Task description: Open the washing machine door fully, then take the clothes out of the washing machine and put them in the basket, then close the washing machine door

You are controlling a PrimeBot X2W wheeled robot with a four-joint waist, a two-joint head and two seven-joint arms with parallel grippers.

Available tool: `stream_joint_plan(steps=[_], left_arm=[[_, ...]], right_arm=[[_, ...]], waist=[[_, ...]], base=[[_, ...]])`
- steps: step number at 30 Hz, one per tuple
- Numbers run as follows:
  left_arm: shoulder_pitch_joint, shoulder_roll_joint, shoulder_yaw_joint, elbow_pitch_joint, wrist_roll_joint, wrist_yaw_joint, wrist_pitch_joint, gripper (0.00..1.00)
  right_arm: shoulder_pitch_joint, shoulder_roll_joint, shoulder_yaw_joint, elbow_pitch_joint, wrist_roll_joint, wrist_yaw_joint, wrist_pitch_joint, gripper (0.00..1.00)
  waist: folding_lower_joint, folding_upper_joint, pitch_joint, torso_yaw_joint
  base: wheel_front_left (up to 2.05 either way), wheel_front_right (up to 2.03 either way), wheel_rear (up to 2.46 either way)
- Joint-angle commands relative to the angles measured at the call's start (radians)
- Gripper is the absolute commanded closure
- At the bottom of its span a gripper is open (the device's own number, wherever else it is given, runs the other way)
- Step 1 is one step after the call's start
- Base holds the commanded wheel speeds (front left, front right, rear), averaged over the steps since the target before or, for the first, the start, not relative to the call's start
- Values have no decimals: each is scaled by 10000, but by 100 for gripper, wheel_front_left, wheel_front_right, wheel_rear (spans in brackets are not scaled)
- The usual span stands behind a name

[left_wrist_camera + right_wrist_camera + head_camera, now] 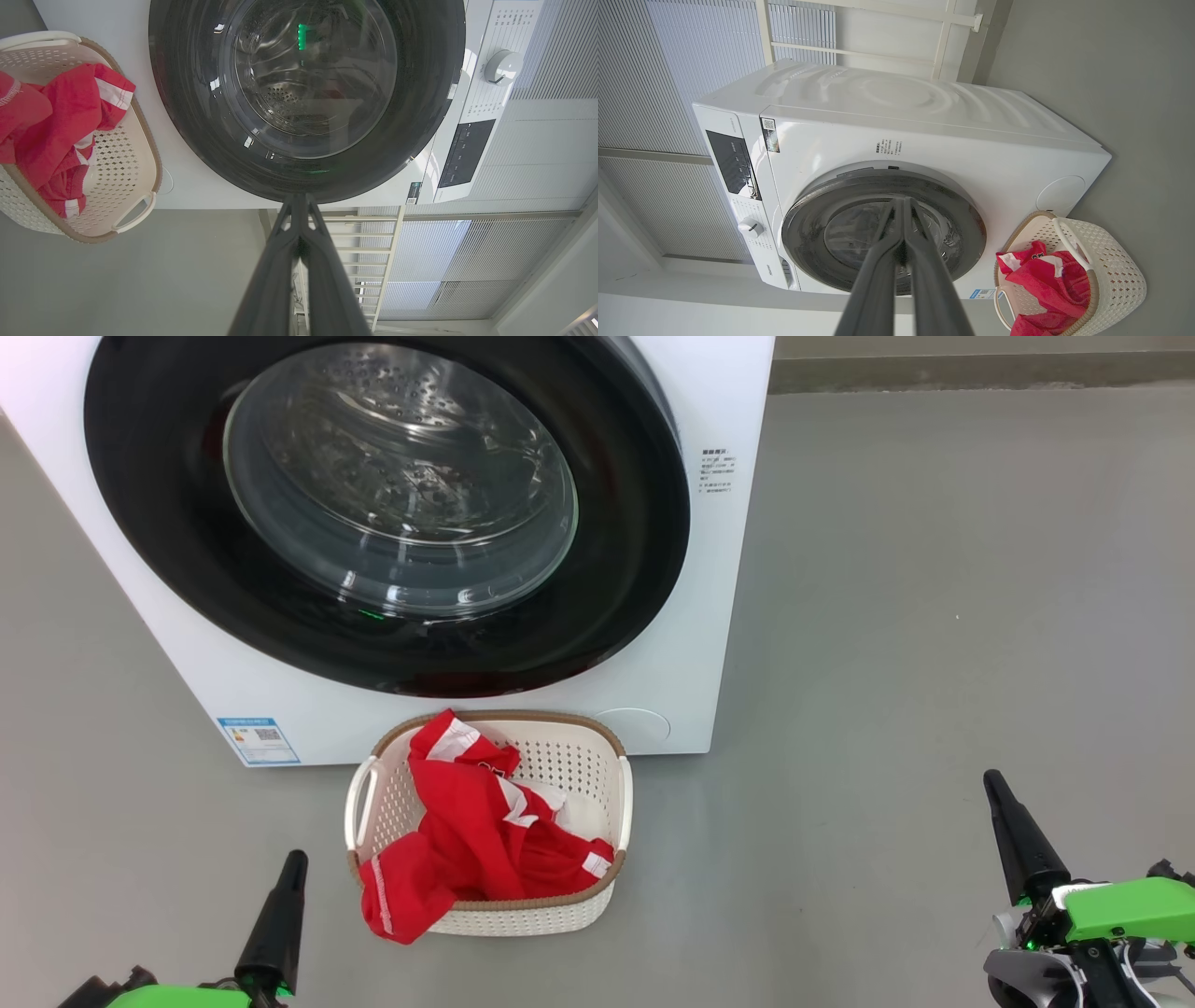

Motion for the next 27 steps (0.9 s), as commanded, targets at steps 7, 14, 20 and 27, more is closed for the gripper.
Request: stream_joint_plan(steps=[7,14,20,27], left_arm=[[-415,83,377,-203,127,-67,97,100],[-416,77,384,-203,133,-67,103,100],[-417,72,392,-202,140,-67,110,100],[-418,66,400,-202,146,-67,116,100]], right_arm=[[-420,-56,145,-283,-84,-6,77,100],[-421,-50,136,-283,-91,-6,84,100],[-422,-43,127,-282,-99,-6,92,100],[-423,-37,118,-282,-106,-6,99,100]], waist=[[0,-1,0,0],[0,-1,0,0],[0,-1,0,0],[0,-1,0,0]], base=[[0,0,0],[0,0,0],[0,0,0],[0,0,0]])
